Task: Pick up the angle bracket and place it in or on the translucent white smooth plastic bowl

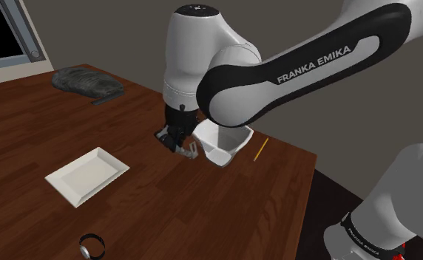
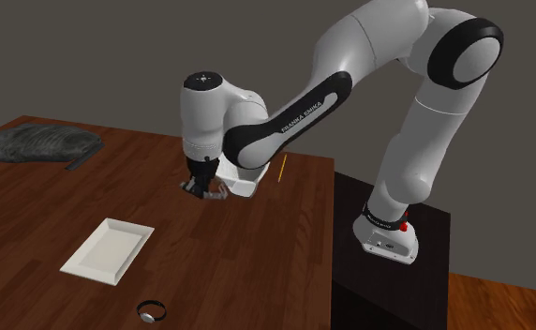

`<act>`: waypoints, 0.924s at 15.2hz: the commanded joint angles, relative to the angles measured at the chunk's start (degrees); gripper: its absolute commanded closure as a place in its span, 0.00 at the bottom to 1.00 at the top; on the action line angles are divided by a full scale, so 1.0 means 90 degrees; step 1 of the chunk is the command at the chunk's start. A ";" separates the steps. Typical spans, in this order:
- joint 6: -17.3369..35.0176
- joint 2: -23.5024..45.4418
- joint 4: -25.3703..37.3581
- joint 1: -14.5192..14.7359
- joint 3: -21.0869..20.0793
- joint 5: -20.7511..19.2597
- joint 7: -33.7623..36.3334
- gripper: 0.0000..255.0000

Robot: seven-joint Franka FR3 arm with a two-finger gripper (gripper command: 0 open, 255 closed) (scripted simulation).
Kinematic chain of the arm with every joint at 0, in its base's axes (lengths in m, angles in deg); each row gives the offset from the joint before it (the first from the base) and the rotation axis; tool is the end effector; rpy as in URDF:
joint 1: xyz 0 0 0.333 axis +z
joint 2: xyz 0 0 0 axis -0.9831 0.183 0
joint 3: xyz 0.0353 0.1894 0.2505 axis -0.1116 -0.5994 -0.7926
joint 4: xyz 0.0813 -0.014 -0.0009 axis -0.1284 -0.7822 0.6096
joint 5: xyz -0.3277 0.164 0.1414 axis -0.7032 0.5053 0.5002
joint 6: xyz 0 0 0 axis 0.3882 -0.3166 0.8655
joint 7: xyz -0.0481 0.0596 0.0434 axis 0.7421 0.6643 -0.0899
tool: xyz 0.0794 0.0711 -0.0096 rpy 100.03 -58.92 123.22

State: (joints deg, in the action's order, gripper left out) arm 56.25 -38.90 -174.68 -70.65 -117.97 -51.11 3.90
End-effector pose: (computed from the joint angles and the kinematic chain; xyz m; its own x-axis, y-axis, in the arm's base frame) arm 0.4378 0.3371 0.4296 0.9633 0.1509 0.2221 0.1546 -0.9880 0.0010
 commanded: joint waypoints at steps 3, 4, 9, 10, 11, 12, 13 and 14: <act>-0.0319 -0.0133 0.0207 0.0001 0.0010 0.0123 -0.0109 1.00; -0.0400 -0.0167 0.0261 0.0001 0.0013 0.0152 -0.0136 1.00; -0.0398 -0.0671 -0.0143 -0.0162 0.0296 0.0537 -0.0794 1.00; -0.0358 -0.0806 -0.0294 -0.0206 0.0400 0.0633 -0.0996 1.00; -0.0323 -0.0933 -0.0439 -0.0248 0.0507 0.0722 -0.1196 1.00; -0.0291 -0.1054 -0.0576 -0.0287 0.0618 0.0802 -0.1394 1.00; -0.0263 -0.1167 -0.0705 -0.0323 0.0733 0.0874 -0.1590 1.00; -0.0238 -0.1274 -0.0828 -0.0364 0.0846 0.0939 -0.1785 1.00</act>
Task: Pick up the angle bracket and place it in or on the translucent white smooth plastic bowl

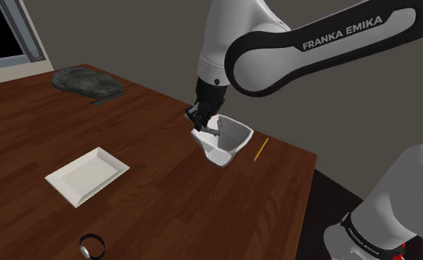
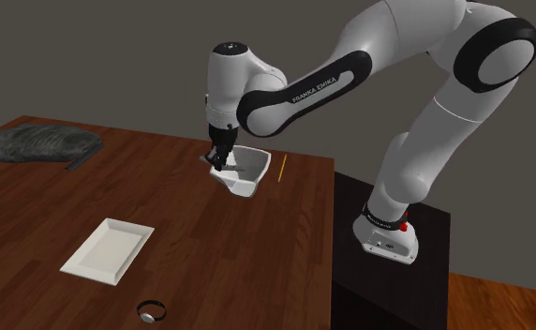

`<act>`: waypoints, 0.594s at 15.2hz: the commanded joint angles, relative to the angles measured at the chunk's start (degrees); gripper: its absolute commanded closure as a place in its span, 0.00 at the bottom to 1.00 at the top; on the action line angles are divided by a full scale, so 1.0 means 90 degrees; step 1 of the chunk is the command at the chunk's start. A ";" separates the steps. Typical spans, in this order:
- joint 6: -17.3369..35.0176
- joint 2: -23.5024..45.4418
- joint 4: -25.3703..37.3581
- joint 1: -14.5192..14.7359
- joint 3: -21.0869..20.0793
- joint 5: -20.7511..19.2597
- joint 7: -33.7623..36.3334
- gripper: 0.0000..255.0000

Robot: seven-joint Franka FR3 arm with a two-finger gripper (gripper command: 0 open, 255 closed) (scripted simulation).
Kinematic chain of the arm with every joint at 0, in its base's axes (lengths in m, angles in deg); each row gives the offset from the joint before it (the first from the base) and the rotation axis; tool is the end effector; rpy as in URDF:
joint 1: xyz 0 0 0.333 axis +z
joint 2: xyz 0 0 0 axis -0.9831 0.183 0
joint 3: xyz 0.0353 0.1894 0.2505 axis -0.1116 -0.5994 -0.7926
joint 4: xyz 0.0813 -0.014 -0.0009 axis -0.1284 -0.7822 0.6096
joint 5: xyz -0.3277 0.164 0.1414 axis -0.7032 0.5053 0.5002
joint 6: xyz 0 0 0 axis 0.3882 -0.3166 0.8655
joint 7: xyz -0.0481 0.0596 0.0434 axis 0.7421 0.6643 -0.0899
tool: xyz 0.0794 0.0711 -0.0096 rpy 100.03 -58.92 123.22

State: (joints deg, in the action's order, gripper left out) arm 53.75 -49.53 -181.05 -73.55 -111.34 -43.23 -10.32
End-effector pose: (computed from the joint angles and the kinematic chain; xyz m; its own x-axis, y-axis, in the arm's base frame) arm 0.4426 0.2448 0.4625 0.9638 0.1488 0.2212 0.1523 -0.9883 0.0014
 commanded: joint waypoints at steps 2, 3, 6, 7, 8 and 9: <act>0.0083 -0.0286 -0.0343 -0.0118 0.0347 0.0171 -0.0586 1.00; 0.0101 -0.0372 -0.0444 -0.0159 0.0464 0.0215 -0.0775 1.00; 0.0143 -0.0589 -0.0704 -0.0292 0.0823 0.0312 -0.1332 1.00; 0.0154 -0.0648 -0.0776 -0.0339 0.0945 0.0333 -0.1515 1.00; 0.0157 -0.0662 -0.0793 -0.0350 0.0978 0.0338 -0.1562 1.00; 0.0248 -0.0628 -0.0852 -0.0350 0.0972 0.0333 -0.1556 1.00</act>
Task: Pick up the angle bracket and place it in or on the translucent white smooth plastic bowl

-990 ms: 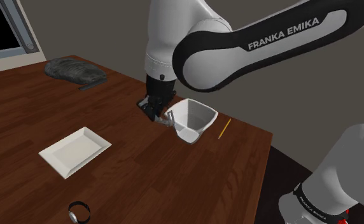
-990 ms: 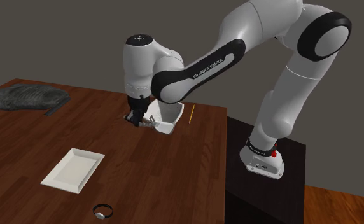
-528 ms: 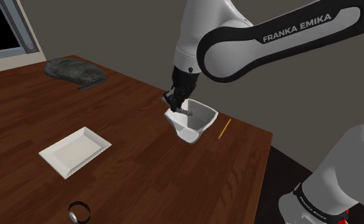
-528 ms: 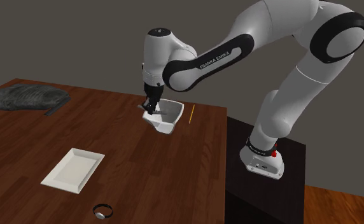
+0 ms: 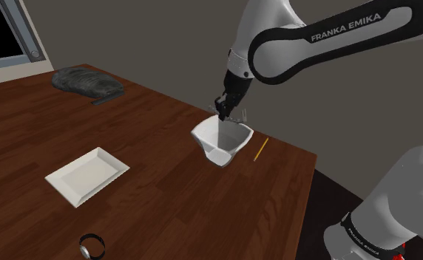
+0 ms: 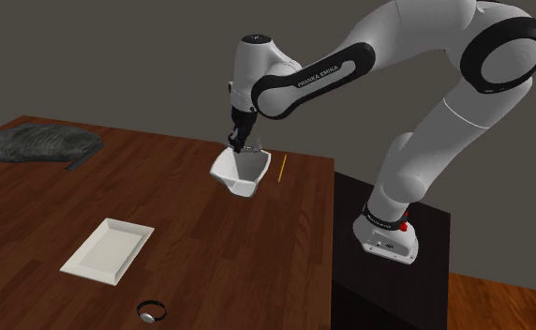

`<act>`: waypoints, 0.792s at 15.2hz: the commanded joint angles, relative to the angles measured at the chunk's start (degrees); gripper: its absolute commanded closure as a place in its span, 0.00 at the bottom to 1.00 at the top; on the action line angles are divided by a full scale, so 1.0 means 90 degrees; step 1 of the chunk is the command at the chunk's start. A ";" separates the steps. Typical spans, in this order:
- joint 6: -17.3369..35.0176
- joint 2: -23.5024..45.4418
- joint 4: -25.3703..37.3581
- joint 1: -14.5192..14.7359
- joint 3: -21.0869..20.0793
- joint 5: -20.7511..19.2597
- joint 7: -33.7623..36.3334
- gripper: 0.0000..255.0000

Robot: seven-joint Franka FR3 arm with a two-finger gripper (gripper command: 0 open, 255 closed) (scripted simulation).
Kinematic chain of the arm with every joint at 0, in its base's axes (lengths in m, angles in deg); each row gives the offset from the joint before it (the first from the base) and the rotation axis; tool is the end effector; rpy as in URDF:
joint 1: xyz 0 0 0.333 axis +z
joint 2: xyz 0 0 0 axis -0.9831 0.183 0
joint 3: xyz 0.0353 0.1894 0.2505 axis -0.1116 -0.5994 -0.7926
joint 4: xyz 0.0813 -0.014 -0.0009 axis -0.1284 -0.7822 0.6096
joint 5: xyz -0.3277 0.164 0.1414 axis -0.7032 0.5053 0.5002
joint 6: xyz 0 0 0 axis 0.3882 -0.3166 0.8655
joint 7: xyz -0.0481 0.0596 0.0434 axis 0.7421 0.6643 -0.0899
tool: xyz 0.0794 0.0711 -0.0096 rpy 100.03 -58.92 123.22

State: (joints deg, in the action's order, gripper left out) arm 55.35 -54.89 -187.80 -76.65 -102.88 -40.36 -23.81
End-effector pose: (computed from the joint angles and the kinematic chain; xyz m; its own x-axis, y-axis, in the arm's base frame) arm 0.4507 0.1401 0.4576 0.9636 0.1497 0.2215 0.1533 -0.9882 0.0010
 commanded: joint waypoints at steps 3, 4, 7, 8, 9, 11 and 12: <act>0.0346 0.0078 -0.0268 -0.0011 0.0009 -0.0003 -0.0035 1.00; 0.0439 0.0118 -0.0321 -0.0013 0.0001 -0.0010 -0.0027 1.00; 0.0719 0.0249 -0.0472 -0.0021 -0.0024 -0.0037 0.0000 1.00; 0.0813 0.0296 -0.0520 -0.0025 -0.0032 -0.0048 0.0010 1.00; 0.0907 0.0345 -0.0566 -0.0029 -0.0041 -0.0059 0.0021 1.00; 0.1113 0.0457 -0.0662 -0.0039 -0.0060 -0.0089 0.0048 1.00; 0.1113 0.0456 -0.0663 -0.0038 -0.0060 -0.0088 0.0048 1.00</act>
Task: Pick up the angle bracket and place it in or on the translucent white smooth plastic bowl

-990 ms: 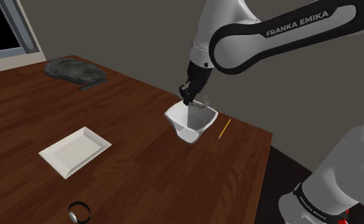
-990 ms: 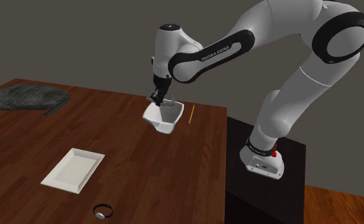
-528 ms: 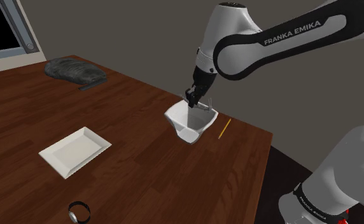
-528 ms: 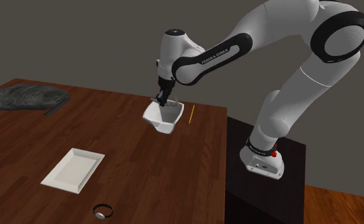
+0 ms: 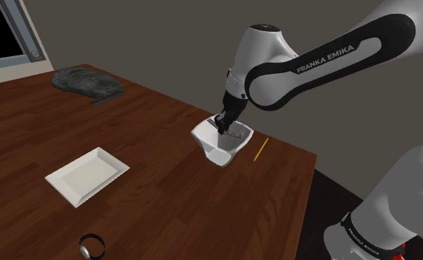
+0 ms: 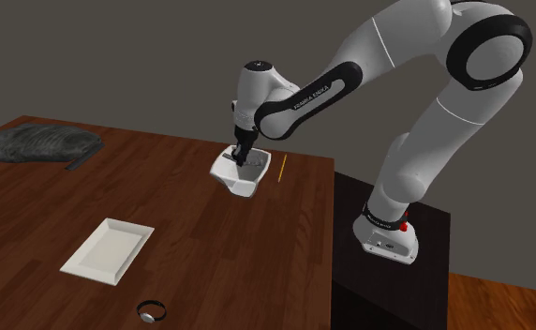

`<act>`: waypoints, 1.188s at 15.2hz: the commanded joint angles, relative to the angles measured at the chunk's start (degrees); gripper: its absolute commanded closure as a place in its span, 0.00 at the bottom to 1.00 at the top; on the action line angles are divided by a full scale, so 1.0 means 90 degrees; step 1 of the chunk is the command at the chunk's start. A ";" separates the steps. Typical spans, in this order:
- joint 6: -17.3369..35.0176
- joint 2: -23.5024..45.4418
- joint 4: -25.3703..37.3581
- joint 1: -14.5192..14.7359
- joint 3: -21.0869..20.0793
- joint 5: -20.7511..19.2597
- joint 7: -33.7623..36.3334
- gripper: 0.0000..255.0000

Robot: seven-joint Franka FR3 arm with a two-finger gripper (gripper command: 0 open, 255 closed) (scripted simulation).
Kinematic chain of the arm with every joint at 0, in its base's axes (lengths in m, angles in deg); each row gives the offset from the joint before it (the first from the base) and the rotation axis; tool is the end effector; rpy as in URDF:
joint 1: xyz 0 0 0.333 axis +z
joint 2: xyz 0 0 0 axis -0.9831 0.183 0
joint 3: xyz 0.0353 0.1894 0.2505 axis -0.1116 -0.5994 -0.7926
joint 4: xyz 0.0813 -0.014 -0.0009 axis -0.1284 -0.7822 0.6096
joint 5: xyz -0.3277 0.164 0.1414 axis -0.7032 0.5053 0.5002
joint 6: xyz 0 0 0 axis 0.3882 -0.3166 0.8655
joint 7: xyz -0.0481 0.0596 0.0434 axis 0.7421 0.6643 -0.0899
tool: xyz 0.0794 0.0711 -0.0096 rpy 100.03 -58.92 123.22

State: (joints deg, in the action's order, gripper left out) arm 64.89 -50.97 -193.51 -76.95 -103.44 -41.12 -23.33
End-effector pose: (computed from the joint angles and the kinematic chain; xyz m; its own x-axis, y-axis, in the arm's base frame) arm 0.4488 0.1370 0.3972 0.9635 0.1508 0.2211 0.1544 -0.9880 0.0010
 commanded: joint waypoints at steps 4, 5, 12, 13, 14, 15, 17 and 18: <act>0.0053 0.0021 -0.0028 -0.0005 0.0003 -0.0005 -0.0006 1.00; 0.0053 0.0021 -0.0028 -0.0005 0.0003 -0.0005 -0.0006 1.00; 0.0053 0.0021 -0.0028 -0.0005 0.0003 -0.0005 -0.0006 0.00; -0.0179 -0.0162 0.0024 0.0015 0.0026 0.0046 -0.0044 0.00; -0.0410 -0.0335 0.0085 0.0031 0.0049 0.0090 -0.0077 0.00; -0.0642 -0.0499 0.0155 0.0047 0.0073 0.0125 -0.0104 0.00; -0.0825 -0.0621 0.0216 0.0059 0.0092 0.0148 -0.0123 0.00; -0.0825 -0.0622 0.0215 0.0060 0.0093 0.0148 -0.0123 0.00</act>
State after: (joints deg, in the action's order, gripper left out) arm 58.01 -56.35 -191.83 -76.43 -102.65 -39.82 -24.40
